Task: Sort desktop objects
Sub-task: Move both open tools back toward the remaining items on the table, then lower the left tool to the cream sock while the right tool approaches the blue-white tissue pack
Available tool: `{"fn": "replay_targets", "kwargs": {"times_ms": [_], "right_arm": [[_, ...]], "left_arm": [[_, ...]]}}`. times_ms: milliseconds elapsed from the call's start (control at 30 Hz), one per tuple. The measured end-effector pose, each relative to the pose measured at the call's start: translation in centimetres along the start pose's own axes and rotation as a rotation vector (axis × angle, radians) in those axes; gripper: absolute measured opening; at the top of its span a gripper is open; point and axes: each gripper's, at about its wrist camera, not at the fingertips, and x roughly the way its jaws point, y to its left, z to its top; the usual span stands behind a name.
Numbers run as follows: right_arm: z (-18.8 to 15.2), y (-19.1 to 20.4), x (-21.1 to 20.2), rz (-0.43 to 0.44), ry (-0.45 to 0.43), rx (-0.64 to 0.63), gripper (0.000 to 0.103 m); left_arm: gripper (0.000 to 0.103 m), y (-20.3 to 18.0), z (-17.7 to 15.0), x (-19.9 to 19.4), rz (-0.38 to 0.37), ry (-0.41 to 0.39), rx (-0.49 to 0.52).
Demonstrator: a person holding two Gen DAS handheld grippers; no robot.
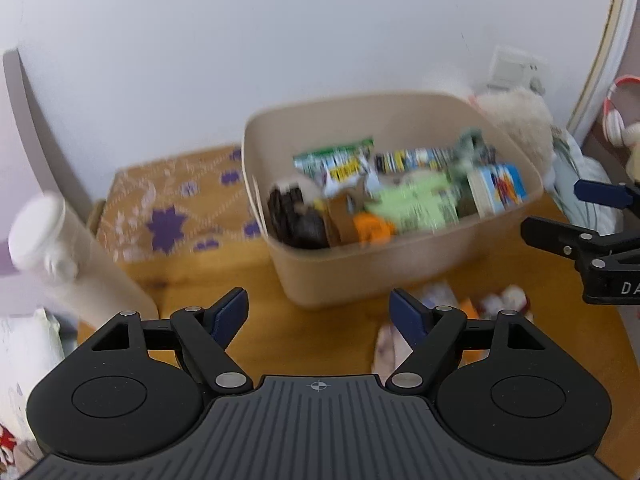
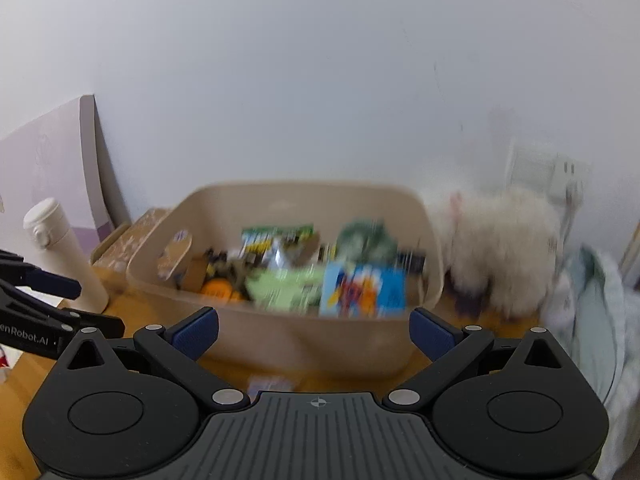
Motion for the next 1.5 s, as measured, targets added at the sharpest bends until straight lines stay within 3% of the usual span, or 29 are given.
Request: {"fn": "replay_targets", "kwargs": {"times_ms": [300,700,867,1100,1300,1500], "right_arm": [[-5.4,3.5,1.6,-0.010,0.199,-0.015,0.103],[-8.9,6.6,3.9,-0.023,0.311,-0.052,0.103],[-9.8,5.2,3.8,-0.079,0.345,-0.050,0.103],[-11.2,2.2,2.6,-0.126,0.373,0.006,0.103],[-11.7,1.9,1.4,-0.089,0.376,0.065,0.103],[-12.1,4.3,1.5,-0.049,0.378,0.010,0.103]], "left_arm": [[0.079,0.3,-6.7,-0.7,0.037,0.098,0.032],[0.079,2.1,-13.2,-0.7,0.047,0.214,-0.149],[0.079,2.7,-14.0,-1.0,0.055,0.214,-0.177],[0.079,2.7,-13.7,-0.8,0.012,0.212,-0.199],[0.079,0.6,-12.5,-0.1,-0.067,0.203,-0.203],[0.079,-1.2,-11.8,1.0,-0.111,0.208,-0.228]]}}
